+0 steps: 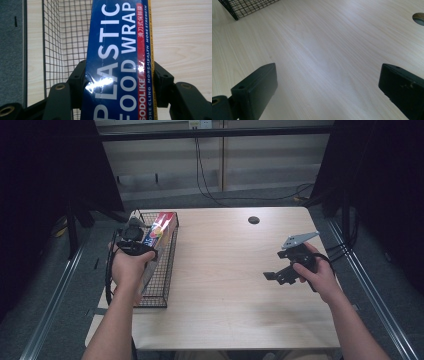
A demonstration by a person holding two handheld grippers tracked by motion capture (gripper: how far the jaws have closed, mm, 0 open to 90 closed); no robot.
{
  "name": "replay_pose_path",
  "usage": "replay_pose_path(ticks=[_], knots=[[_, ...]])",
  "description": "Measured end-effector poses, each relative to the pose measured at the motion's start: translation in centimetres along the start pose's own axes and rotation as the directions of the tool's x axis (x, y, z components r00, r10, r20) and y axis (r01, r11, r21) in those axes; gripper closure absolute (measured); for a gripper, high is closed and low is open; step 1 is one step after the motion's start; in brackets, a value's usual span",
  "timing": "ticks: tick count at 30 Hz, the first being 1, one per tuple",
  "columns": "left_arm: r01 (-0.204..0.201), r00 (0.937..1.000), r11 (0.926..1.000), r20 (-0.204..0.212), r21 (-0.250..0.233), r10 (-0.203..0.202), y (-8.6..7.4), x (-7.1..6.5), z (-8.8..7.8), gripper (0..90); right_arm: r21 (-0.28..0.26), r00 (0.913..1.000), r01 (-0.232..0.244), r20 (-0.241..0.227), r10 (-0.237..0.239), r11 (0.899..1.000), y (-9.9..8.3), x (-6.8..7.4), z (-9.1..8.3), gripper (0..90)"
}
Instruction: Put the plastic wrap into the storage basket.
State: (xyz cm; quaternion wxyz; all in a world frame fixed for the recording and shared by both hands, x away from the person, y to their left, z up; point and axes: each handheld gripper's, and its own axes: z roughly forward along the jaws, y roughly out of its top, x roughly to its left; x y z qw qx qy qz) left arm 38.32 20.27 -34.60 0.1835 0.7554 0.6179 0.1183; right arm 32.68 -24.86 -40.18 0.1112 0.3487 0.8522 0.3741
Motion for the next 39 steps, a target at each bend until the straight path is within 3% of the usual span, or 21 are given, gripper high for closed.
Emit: replay_pose_path(ticks=[20, 24, 35, 39], knots=[[0.079, 0.9963, 0.9968, -0.034, 0.009, -0.079, -0.7, 1.7, 0.7, 43.3, 0.0, 1.0, 0.003, -0.004, -0.003, 1.0, 0.0, -0.1, 0.0, 1.9], [0.108, 0.9936, 0.9941, -0.032, 0.006, -0.108, -0.9, 1.9, 1.0, 43.3, 0.0, 1.0, -0.002, -0.008, 0.002, 1.0, 0.0, -0.1, 0.0, 1.9], [0.138, 0.9894, 0.9902, -0.049, 0.023, -0.136, -1.4, 2.5, 2.4, 43.2, -0.002, 1.0, -0.003, -0.009, 0.003, 1.0, -0.1, -0.2, 0.0, 1.9], [0.17, 0.984, 0.9848, -0.058, 0.033, -0.168, -1.6, 2.9, 2.9, 43.1, -0.005, 1.0, -0.002, -0.009, 0.002, 1.0, -0.1, -0.2, 0.0, 1.9]])
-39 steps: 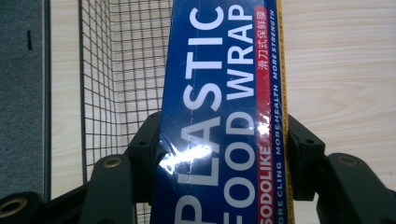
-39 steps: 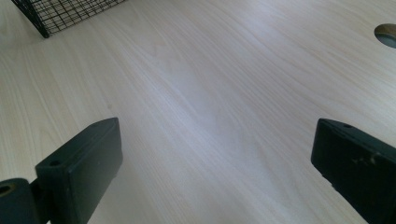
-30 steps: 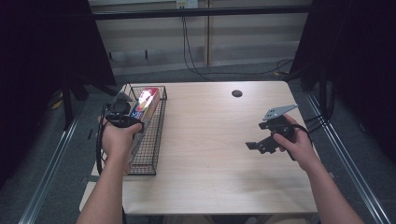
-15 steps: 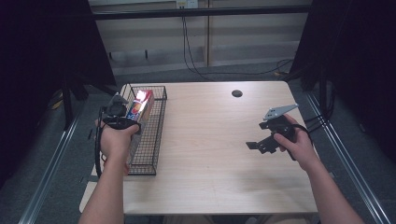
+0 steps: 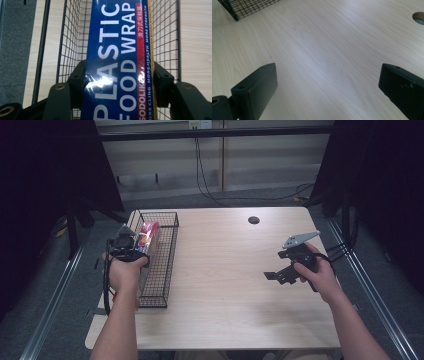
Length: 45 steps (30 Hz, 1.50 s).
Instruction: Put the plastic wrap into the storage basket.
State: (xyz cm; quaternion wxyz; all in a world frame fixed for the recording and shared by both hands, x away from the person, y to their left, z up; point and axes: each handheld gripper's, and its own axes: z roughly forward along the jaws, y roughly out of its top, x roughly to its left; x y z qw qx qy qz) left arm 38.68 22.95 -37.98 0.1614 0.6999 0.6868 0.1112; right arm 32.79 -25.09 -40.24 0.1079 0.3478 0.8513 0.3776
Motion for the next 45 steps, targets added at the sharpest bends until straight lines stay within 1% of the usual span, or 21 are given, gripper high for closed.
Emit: replay_pose_path(ticks=[1, 2, 3, 4, 7, 9, 10, 14, 15, 17, 18, 19, 26, 29, 30, 31, 33, 35, 36, 40, 45], knots=[[0.01, 0.9999, 0.9999, -0.005, 0.004, -0.01, 0.0, 0.1, 0.1, 43.1, 0.001, 1.0, -0.002, 0.001, 0.002, 1.0, 0.0, 0.0, 0.0, 1.9], [0.003, 1.0, 1.0, -0.01, 0.005, -0.003, 0.0, 0.3, 0.2, 43.0, 0.002, 1.0, -0.004, 0.002, 0.004, 1.0, 0.0, 0.0, 0.0, 1.9], [0.006, 0.9999, 1.0, -0.014, 0.007, -0.006, 0.0, 0.3, 0.2, 43.1, 0.003, 1.0, -0.007, 0.002, 0.007, 1.0, 0.0, 0.0, -0.1, 1.9], [0.017, 0.9997, 0.9998, -0.016, 0.01, -0.017, -0.1, 0.3, 0.3, 43.1, 0.001, 1.0, -0.004, 0.002, 0.004, 1.0, 0.0, 0.0, 0.0, 1.9], [0.016, 0.9995, 0.9998, -0.026, 0.012, -0.015, -0.1, 0.5, 0.3, 43.0, 0.006, 1.0, -0.009, 0.002, 0.009, 1.0, 0.0, 0.0, -0.1, 1.9], [0.024, 0.9995, 0.9996, -0.022, 0.014, -0.024, -0.1, 0.5, 0.3, 43.0, 0.001, 1.0, -0.005, -0.001, 0.005, 1.0, 0.0, 0.0, 0.0, 1.9], [0.014, 0.9996, 0.9998, -0.025, 0.016, -0.013, -0.1, 0.6, 0.4, 43.0, 0.0, 1.0, -0.005, -0.001, 0.005, 1.0, 0.0, 0.0, 0.0, 1.9], [0.034, 0.9991, 0.9993, -0.027, 0.018, -0.034, -0.1, 0.5, 0.5, 42.9, 0.005, 1.0, -0.007, 0.003, 0.007, 1.0, 0.0, 0.0, 0.0, 1.9], [0.024, 0.9994, 0.9995, -0.025, 0.022, -0.024, -0.1, 0.6, 0.5, 42.9, 0.004, 1.0, -0.002, 0.004, 0.002, 1.0, 0.0, 0.0, 0.0, 1.9], [0.027, 0.9994, 0.9993, -0.021, 0.024, -0.027, -0.1, 0.6, 0.6, 42.9, 0.004, 1.0, 0.002, 0.005, -0.002, 1.0, -0.1, 0.0, -0.1, 1.9], [0.04, 0.9989, 0.999, -0.025, 0.021, -0.039, -0.1, 0.5, 0.6, 43.0, 0.005, 1.0, -0.004, 0.007, 0.004, 1.0, -0.1, 0.0, -0.1, 1.9], [0.038, 0.9989, 0.9991, -0.028, 0.017, -0.037, -0.1, 0.5, 0.6, 42.9, 0.0, 1.0, 0.002, 0.003, -0.002, 1.0, -0.1, -0.1, -0.1, 1.9], [0.044, 0.9986, 0.9987, -0.029, 0.025, -0.043, 0.0, 0.6, 0.7, 42.9, 0.0, 1.0, 0.0, 0.003, 0.0, 1.0, -0.1, -0.1, -0.1, 1.9], [0.055, 0.9982, 0.9982, -0.025, 0.023, -0.054, -0.1, 0.7, 0.8, 42.9, 0.005, 1.0, -0.002, 0.003, 0.002, 1.0, -0.1, -0.1, -0.1, 1.9], [0.049, 0.9984, 0.9985, -0.027, 0.022, -0.049, -0.1, 0.7, 0.8, 42.8, 0.005, 1.0, -0.002, 0.004, 0.002, 1.0, -0.1, -0.1, -0.1, 1.9], [0.056, 0.9981, 0.9982, -0.027, 0.021, -0.055, -0.1, 0.7, 0.8, 42.8, 0.006, 1.0, -0.002, 0.004, 0.002, 1.0, -0.1, -0.1, -0.1, 1.9], [0.053, 0.9983, 0.9982, -0.028, 0.029, -0.052, -0.1, 0.8, 0.8, 42.8, 0.007, 1.0, -0.002, -0.002, 0.002, 1.0, -0.1, -0.1, 0.0, 1.9], [0.049, 0.9984, 0.9984, -0.031, 0.027, -0.049, -0.1, 0.9, 0.9, 42.7, 0.01, 1.0, -0.001, 0.005, 0.001, 1.0, -0.1, -0.1, 0.0, 1.9], [0.049, 0.9981, 0.9984, -0.038, 0.029, -0.048, -0.1, 0.9, 0.9, 42.7, 0.011, 1.0, 0.002, 0.005, -0.002, 1.0, -0.1, -0.1, 0.0, 1.9], [0.07, 0.9972, 0.997, -0.031, 0.035, -0.068, -0.2, 1.0, 1.2, 42.6, 0.009, 1.0, 0.002, 0.002, -0.002, 1.0, -0.1, -0.1, 0.1, 1.9], [0.062, 0.9977, 0.9968, -0.032, 0.05, -0.06, -0.1, 1.1, 1.4, 42.5, 0.007, 1.0, -0.001, 0.001, 0.001, 1.0, -0.2, -0.2, 0.1, 1.9]])
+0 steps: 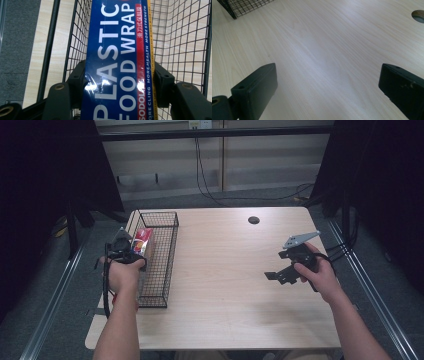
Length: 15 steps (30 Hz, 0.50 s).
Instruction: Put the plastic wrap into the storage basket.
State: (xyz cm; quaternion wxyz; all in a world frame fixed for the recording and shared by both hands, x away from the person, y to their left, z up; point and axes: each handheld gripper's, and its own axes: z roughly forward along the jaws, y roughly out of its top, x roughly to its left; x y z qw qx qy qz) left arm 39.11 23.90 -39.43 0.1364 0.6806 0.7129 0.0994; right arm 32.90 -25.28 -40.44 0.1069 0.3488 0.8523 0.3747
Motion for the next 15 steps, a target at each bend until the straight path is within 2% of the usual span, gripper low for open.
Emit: replay_pose_path(ticks=[3, 4, 9, 15], knots=[[0.013, 0.9999, 0.9999, 0.001, -0.003, -0.013, 0.08, -0.18, 0.07, 42.4, 0.004, 1.0, 0.003, 0.007, -0.003, 1.0, -0.01, 0.01, 0.01, 1.9], [-0.008, 0.9999, 1.0, -0.013, 0.001, 0.008, 0.14, -0.09, 0.03, 42.4, 0.004, 1.0, 0.0, 0.006, 0.0, 1.0, -0.02, 0.03, -0.03, 1.9], [0.009, 0.9998, 0.9999, -0.018, 0.008, -0.009, 0.14, -0.3, 0.36, 42.0, 0.001, 1.0, -0.005, 0.005, 0.005, 1.0, -0.09, -0.11, -0.11, 1.9], [-0.001, 0.9997, 0.9997, -0.026, 0.026, 0.002, 0.16, -0.32, 0.35, 41.9, -0.008, 0.9999, -0.011, 0.001, 0.011, 1.0, -0.09, -0.25, -0.19, 1.9]])
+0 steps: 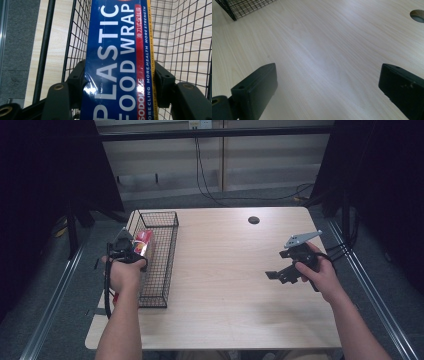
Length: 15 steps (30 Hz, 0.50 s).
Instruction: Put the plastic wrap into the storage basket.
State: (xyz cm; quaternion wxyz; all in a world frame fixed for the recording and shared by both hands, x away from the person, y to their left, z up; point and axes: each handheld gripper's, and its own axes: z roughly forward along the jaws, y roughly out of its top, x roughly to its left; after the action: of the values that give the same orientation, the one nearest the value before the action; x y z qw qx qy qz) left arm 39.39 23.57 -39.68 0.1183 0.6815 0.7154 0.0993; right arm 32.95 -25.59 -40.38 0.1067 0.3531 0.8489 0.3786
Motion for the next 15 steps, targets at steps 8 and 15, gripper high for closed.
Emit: replay_pose_path(ticks=[8, 15], knots=[[-0.019, 0.9998, 0.9997, -0.001, 0.019, 0.019, -0.03, -0.37, 0.07, 41.7, 0.007, 1.0, -0.004, -0.001, 0.004, 1.0, 0.0, 0.11, -0.06, 1.9], [-0.013, 0.9999, 0.9994, 0.0, 0.033, 0.013, 0.01, -0.52, 0.14, 41.2, 0.007, 1.0, 0.0, -0.002, 0.0, 1.0, -0.03, 0.07, -0.09, 1.9]])
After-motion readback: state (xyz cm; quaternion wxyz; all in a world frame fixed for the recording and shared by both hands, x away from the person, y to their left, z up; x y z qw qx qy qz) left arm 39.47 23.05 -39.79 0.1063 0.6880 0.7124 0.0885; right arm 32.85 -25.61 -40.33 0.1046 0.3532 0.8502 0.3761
